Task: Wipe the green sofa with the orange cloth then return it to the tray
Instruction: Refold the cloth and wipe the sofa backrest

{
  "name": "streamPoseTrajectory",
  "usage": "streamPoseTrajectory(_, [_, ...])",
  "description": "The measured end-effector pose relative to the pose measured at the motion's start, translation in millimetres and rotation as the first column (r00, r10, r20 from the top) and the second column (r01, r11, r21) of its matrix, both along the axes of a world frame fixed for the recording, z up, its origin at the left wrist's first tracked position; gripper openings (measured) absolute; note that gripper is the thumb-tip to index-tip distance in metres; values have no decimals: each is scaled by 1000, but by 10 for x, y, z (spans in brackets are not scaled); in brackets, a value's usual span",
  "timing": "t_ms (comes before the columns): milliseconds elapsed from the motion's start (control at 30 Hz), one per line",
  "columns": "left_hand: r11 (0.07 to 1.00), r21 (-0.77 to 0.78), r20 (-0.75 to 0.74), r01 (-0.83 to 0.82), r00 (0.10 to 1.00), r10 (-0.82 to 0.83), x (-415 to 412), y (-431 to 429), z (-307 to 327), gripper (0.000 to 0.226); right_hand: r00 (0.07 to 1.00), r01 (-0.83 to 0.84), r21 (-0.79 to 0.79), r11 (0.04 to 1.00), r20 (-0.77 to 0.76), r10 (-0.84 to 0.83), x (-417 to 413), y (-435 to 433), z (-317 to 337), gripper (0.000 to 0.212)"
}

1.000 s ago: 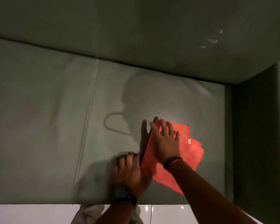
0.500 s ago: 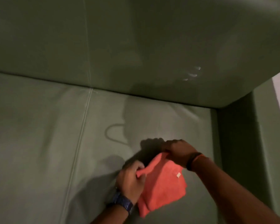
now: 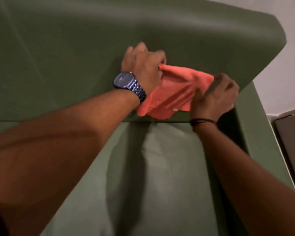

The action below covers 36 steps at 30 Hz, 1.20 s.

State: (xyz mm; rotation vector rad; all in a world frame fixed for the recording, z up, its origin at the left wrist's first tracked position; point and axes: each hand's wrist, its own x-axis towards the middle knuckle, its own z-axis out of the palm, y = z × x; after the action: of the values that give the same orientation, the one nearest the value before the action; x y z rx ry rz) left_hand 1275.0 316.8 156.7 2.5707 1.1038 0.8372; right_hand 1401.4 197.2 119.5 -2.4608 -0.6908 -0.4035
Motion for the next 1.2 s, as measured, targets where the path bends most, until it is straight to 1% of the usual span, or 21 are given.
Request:
streamPoseTrajectory(33, [1000,16,-33,-14,999,15,66,46,26,9,994,101,122,987,-50,-96,-159,45,-68,47])
streamPoseTrajectory(67, [999,27,-58,-25,998,26,106,93,28,7,979,137,245,960,-183,-92,-339,93,-151,53])
streamPoseTrajectory(100, [999,39,-86,-20,996,23,136,131,11,6,924,154,345,926,-382,-11,-500,150,-244,58])
streamPoseTrajectory(133, [998,59,-101,4,995,2,147,156,-15,6,803,192,387,902,-590,82,-625,212,-318,67])
streamPoseTrajectory(167, [996,84,-94,41,995,-33,124,166,-50,8,661,223,389,894,-734,155,-694,277,-381,79])
streamPoseTrajectory(200, [988,130,-69,82,995,-73,64,168,-106,13,569,233,388,892,-798,198,-702,352,-425,89])
streamPoseTrajectory(233, [976,190,-55,105,994,-96,-24,166,-179,27,543,224,388,894,-811,216,-663,434,-460,96])
streamPoseTrajectory(267, [964,242,-78,108,993,-91,-152,166,-268,49,549,211,397,893,-804,227,-615,513,-485,101])
streamPoseTrajectory(333, [951,297,-200,86,979,-26,-472,205,-479,97,560,219,371,902,-805,195,-576,646,-506,107])
streamPoseTrajectory(367, [952,297,-264,73,965,9,-633,236,-588,112,575,216,362,907,-798,182,-611,690,-538,108])
streamPoseTrajectory(433, [959,277,-368,60,929,48,-861,317,-741,130,635,147,382,912,-744,209,-759,739,-615,113])
streamPoseTrajectory(533, [960,271,-443,66,894,64,-964,436,-833,141,684,7,385,923,-675,276,-913,750,-766,123])
streamPoseTrajectory(700, [950,294,-468,100,882,52,-994,479,-828,145,796,-47,345,937,-554,244,-535,559,-885,133])
streamPoseTrajectory(800, [945,310,-461,107,886,51,-1012,467,-814,144,798,-31,367,930,-551,244,-542,571,-905,134])
streamPoseTrajectory(867, [949,300,-445,101,895,45,-992,458,-828,144,808,-39,339,940,-543,229,-712,655,-928,130])
streamPoseTrajectory(967, [956,282,-410,79,911,45,-946,380,-848,140,782,-49,357,933,-567,258,-801,705,-981,129])
streamPoseTrajectory(1033, [950,277,-424,145,906,-14,-909,270,-840,131,786,-49,377,925,-556,269,-690,672,-1029,132])
streamPoseTrajectory(1100, [948,249,-428,198,901,-76,-829,155,-817,110,791,-41,378,925,-553,262,-623,644,-1028,133])
streamPoseTrajectory(1133, [954,237,-413,186,908,-75,-758,114,-791,98,790,-38,375,926,-557,258,-630,642,-1014,133])
streamPoseTrajectory(1200, [964,249,-365,97,931,1,-587,82,-740,70,791,-32,366,930,-560,247,-677,642,-951,134])
